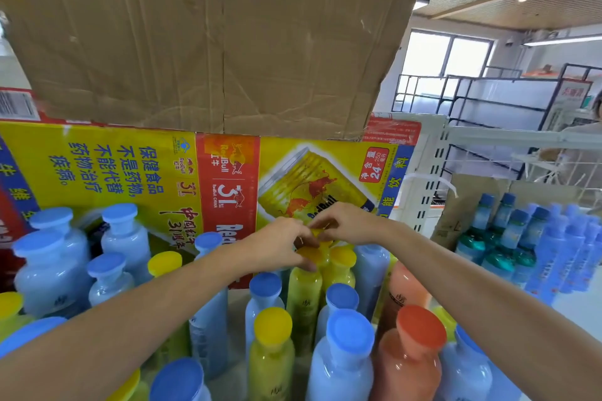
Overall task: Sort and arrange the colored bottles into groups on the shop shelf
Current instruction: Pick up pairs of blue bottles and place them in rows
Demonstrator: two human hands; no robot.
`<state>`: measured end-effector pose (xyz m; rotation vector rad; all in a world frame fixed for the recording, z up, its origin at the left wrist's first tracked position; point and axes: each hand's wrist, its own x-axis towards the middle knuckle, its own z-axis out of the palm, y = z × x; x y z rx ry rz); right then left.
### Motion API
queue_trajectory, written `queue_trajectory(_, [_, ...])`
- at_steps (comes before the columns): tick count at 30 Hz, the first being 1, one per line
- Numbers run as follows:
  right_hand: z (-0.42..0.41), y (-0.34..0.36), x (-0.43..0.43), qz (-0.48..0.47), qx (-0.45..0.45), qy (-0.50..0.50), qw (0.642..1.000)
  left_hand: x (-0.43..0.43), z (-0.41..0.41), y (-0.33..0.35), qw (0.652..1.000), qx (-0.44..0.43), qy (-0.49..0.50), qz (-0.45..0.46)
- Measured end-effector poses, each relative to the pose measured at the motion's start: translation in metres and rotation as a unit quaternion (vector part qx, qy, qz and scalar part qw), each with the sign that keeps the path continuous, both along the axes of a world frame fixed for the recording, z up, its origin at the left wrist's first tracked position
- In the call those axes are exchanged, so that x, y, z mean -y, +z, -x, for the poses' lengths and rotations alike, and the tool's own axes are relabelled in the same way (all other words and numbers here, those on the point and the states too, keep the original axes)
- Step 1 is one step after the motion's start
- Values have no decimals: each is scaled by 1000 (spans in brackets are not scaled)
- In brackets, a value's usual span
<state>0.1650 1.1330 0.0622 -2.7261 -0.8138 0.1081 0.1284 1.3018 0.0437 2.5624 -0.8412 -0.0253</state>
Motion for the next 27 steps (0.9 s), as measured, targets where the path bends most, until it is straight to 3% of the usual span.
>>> queue_trajectory(12, [20,31,46,-157,92,-96,979,-23,0,11,998,10,-6,56])
queue_trajectory(22, [58,36,105,-111,96,-190,971,3,-9,23,996,5,-17,90])
queue_trajectory(27, [75,25,116,-70,68,-204,974,38,-16,23,999,6,-40,34])
